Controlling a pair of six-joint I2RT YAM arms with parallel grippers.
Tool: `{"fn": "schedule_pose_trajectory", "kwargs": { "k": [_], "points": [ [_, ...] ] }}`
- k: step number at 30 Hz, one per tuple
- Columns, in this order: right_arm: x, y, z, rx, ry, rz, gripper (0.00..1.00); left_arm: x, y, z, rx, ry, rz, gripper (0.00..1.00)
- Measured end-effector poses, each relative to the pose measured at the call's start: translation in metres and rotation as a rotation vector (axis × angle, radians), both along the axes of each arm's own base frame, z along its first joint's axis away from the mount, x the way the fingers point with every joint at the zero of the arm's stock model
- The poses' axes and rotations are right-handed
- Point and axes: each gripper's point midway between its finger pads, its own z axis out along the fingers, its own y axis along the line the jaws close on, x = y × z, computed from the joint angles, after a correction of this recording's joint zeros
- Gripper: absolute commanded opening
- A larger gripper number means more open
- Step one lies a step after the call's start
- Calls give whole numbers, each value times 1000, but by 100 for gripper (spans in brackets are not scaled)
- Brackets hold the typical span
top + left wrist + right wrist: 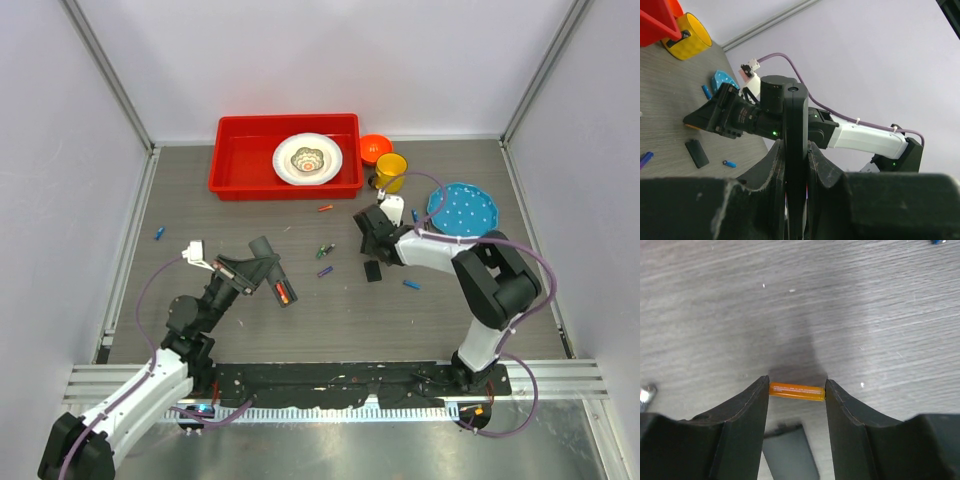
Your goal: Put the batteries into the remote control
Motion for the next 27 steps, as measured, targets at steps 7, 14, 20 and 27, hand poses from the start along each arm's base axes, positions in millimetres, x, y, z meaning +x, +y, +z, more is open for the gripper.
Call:
{"fn": "schedule_pose_trajectory", "kwargs": {
  "k": [7, 14, 20, 27],
  "points": [
    [-7, 16, 49, -10, -70, 321, 17, -4, 3, 7, -14, -23, 4, 0],
    [-13, 62, 101, 10, -256, 782, 10, -7, 4, 10, -19, -34, 2, 0],
    [-41, 68, 83, -140, -231, 1181, 6, -8, 3, 9, -15, -32, -9, 0],
    [-59, 64, 67, -253, -195, 1427, 6, -9, 1, 10, -17, -36, -20, 0]
  ]
}}
